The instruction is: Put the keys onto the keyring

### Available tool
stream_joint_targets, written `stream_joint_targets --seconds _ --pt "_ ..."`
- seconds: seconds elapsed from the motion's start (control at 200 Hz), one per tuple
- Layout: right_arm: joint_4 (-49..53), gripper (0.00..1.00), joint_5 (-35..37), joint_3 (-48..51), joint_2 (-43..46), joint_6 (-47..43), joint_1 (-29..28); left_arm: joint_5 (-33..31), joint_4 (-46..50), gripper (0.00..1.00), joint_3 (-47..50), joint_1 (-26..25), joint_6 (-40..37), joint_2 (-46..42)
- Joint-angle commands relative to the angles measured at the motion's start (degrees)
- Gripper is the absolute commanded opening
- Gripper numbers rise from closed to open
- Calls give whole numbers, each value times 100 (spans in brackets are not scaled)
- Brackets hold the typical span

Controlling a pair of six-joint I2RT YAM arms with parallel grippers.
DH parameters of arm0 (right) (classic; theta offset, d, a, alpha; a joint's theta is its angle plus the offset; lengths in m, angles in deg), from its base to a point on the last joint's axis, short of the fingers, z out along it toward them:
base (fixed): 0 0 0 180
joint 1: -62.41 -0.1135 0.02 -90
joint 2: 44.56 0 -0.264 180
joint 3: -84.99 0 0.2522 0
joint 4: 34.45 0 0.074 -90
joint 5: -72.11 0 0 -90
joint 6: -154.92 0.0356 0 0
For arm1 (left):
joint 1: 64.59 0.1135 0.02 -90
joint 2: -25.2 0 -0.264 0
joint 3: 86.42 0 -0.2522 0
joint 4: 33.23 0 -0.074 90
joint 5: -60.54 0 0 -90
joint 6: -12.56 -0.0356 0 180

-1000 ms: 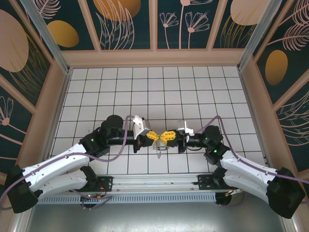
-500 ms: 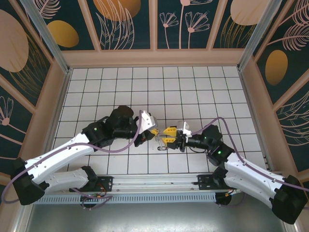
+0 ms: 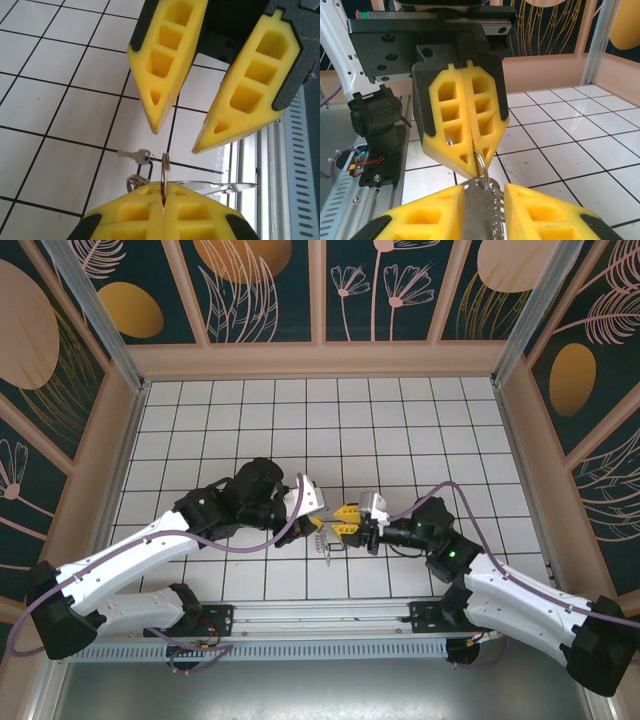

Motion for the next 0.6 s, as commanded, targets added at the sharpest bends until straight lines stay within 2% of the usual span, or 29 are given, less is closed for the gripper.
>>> stream_joint_targets --seconds 0.0,0.38,0.43,0.54,0.596 --pt "-294 27 34 -179 -141 -97 -145 300 35 0 -199 -7 -115 -15" --pt "-527 21 60 -223 -393 -78 -284 371 182 0 -295 -6 -155 158" --pt "-567 17 57 -214 -413 -70 -293 360 211 0 -308 -11 -164 193" --pt "-563 0 31 -205 -455 -90 -313 328 227 0 -322 -10 -183 231" --pt "-535 0 38 -205 -457 -99 -316 329 205 0 -321 -10 -174 223"
